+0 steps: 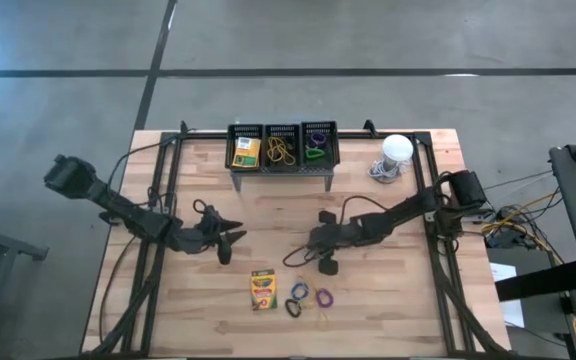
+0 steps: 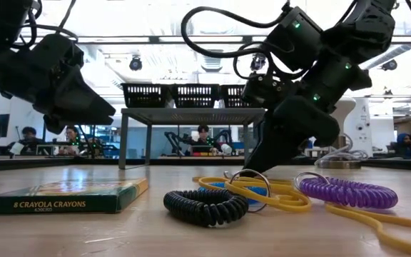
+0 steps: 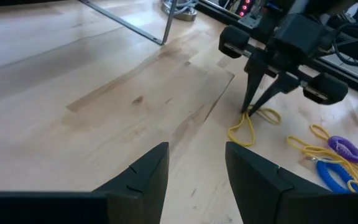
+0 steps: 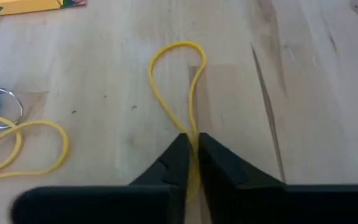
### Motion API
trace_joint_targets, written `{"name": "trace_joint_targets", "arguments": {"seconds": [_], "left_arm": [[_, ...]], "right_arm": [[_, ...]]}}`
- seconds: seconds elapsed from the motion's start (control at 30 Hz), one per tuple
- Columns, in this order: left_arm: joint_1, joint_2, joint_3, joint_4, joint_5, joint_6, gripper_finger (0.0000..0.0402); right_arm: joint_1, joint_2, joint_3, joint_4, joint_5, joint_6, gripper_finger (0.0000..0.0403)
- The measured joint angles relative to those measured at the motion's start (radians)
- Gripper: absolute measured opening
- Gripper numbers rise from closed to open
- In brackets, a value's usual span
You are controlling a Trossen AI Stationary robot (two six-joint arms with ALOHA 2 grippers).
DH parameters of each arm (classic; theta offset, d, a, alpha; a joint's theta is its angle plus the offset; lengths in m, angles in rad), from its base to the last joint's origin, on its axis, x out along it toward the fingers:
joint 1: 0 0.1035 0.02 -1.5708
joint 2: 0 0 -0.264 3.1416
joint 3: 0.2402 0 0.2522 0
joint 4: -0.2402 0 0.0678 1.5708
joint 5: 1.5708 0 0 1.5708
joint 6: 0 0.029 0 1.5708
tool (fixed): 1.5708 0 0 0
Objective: Pick & Place Office Desk Supplies
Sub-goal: Put the yellow rubber band into the middle black bin, then put the purple spring key chain into the right black bin
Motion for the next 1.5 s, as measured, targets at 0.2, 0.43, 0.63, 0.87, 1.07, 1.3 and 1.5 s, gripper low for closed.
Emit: {"name": "trace_joint_targets", "arguments": {"seconds": [0.2,0.43,0.63,0.87,1.07,1.3,1.5], "left_arm": [[0.000,0.000,0.000,-0.001,-0.009,0.001,0.0163],[0.000,0.001,0.000,0.005,-0.046,0.023,0.0163],[0.000,0.003,0.000,0.015,-0.059,0.035,0.0163],[0.000,0.006,0.000,0.015,-0.060,0.046,0.0163],[0.000,0.005,0.000,0.018,-0.060,0.053,0.0163],[0.000,0.006,0.000,0.022,-0.060,0.060,0.0163],[0.000,0.006,0.003,0.022,-0.060,0.060,0.0163]], "right_arm": [[-0.021,-0.136,0.057,-0.021,-0.027,-0.110,0.0009],[-0.098,-0.196,0.250,-0.016,-0.005,-0.310,0.0008],[-0.181,-0.183,0.477,-0.049,0.195,-0.459,0.0008],[-0.320,-0.110,0.632,-0.055,0.281,-0.459,0.0008],[-0.419,-0.013,0.644,-0.109,0.287,-0.352,0.0008],[-0.450,0.009,0.635,-0.202,0.383,-0.239,0.0014],[-0.447,-0.020,0.643,-0.242,0.381,-0.237,0.0074]]}}
